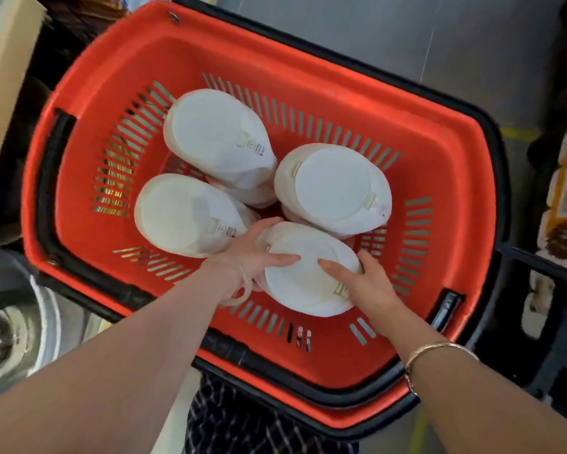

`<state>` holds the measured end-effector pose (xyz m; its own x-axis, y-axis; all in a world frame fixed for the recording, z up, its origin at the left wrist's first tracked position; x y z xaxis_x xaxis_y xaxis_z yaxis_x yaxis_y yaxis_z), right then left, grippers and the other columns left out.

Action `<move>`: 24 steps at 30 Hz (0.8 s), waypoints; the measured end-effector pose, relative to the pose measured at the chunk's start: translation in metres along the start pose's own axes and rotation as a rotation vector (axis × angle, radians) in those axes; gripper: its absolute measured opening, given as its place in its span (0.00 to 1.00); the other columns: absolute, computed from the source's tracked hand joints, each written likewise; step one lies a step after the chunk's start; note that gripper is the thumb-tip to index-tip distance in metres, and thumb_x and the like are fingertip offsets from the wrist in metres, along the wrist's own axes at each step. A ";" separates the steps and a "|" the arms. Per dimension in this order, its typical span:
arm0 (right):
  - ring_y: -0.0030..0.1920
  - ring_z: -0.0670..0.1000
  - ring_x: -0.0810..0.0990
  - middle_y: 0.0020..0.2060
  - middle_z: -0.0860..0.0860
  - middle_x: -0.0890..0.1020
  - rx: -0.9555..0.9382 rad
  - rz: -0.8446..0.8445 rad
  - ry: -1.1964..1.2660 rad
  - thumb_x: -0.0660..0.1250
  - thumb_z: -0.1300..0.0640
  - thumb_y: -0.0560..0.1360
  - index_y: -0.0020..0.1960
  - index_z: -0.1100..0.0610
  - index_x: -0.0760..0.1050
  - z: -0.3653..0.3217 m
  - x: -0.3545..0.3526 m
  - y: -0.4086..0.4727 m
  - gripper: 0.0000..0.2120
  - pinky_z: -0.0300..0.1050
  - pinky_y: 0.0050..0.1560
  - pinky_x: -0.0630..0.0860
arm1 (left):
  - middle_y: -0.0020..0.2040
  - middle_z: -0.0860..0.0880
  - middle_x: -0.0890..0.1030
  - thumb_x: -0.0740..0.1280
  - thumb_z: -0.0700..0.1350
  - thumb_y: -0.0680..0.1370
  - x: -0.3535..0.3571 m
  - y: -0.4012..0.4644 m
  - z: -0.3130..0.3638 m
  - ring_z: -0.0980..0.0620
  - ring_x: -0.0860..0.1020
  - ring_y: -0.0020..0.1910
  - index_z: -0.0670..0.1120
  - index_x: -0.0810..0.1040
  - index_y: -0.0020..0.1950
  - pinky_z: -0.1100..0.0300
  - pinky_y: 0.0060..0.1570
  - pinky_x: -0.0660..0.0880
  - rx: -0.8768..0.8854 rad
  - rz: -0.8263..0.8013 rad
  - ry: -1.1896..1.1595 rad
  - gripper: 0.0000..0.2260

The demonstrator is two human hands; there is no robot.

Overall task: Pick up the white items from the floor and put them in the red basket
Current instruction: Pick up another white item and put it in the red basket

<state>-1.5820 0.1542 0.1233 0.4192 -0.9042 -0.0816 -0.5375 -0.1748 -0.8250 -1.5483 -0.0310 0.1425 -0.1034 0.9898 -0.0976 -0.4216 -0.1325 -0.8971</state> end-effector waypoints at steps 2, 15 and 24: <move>0.45 0.43 0.78 0.46 0.44 0.78 -0.002 -0.009 -0.002 0.74 0.51 0.70 0.59 0.56 0.72 -0.003 -0.002 0.002 0.21 0.35 0.38 0.73 | 0.63 0.53 0.70 0.75 0.41 0.69 0.000 0.005 0.001 0.46 0.73 0.59 0.61 0.65 0.69 0.44 0.53 0.78 0.043 0.009 0.021 0.34; 0.62 0.59 0.73 0.61 0.57 0.75 0.103 0.080 -0.611 0.69 0.40 0.71 0.67 0.60 0.64 -0.030 0.001 -0.023 0.34 0.56 0.62 0.72 | 0.68 0.50 0.71 0.73 0.42 0.71 -0.018 -0.033 -0.005 0.47 0.70 0.66 0.52 0.67 0.70 0.47 0.64 0.71 0.078 0.185 0.017 0.30; 0.54 0.56 0.76 0.55 0.59 0.78 0.057 -0.015 -0.618 0.65 0.48 0.77 0.64 0.63 0.65 -0.091 0.070 -0.151 0.24 0.46 0.56 0.72 | 0.54 0.48 0.74 0.68 0.40 0.75 -0.066 -0.184 0.011 0.50 0.72 0.54 0.42 0.72 0.66 0.68 0.46 0.71 0.076 0.343 -0.171 0.19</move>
<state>-1.5378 0.0818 0.2934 0.7817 -0.5059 -0.3649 -0.4958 -0.1490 -0.8556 -1.4740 -0.0726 0.3189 -0.3956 0.8655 -0.3072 -0.4011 -0.4637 -0.7900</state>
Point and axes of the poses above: each hand's wrist, its own y-axis towards the middle knuckle, its own x-axis out of the palm, z = x × y, the point moved 5 cm from there along y, towards the middle knuckle
